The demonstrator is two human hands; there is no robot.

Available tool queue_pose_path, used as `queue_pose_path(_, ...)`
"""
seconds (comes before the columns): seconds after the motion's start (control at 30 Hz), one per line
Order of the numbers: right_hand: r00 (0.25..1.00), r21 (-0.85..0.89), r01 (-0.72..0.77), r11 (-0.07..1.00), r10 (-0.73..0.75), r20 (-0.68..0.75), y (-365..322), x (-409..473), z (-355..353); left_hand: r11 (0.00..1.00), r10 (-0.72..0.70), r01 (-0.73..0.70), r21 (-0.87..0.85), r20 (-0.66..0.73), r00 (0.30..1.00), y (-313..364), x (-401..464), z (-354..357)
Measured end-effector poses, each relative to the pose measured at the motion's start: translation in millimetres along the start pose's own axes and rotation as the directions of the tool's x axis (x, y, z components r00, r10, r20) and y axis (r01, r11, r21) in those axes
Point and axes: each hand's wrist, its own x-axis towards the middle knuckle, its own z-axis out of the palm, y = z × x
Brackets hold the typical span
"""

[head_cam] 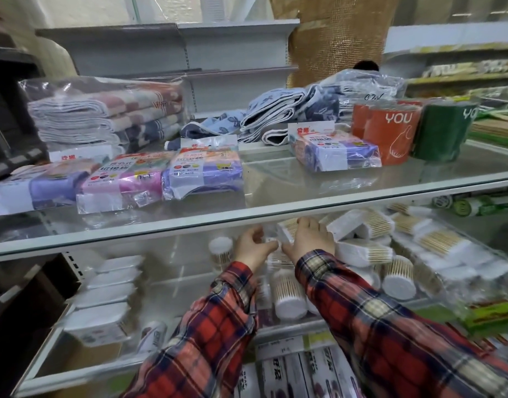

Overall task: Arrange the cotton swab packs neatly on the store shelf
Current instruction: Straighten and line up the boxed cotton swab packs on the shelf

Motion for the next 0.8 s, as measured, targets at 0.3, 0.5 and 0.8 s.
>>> queue_pose_path(0.3, 1.000, -0.055, -0.002, 0.998, 0.003, 0.025, -5, 2, 2, 1.000, -0.004, 0.004, -0.011, 0.009, 1.000, -5, -5, -6)
queue_pose_path(0.5, 0.999, 0.070, -0.015, 0.997, 0.012, 0.037, -3, 4, -2, 0.999, -0.015, 0.015, -0.050, -0.017, 1.000, -7, -8, -15)
queue_pose_path(0.8, 0.959, 0.188, 0.256, 0.948, -0.225, -0.170, -1, -21, -14, 0.987, 0.005, -0.021, -0.158, -0.099, 0.995, -1, -9, -42)
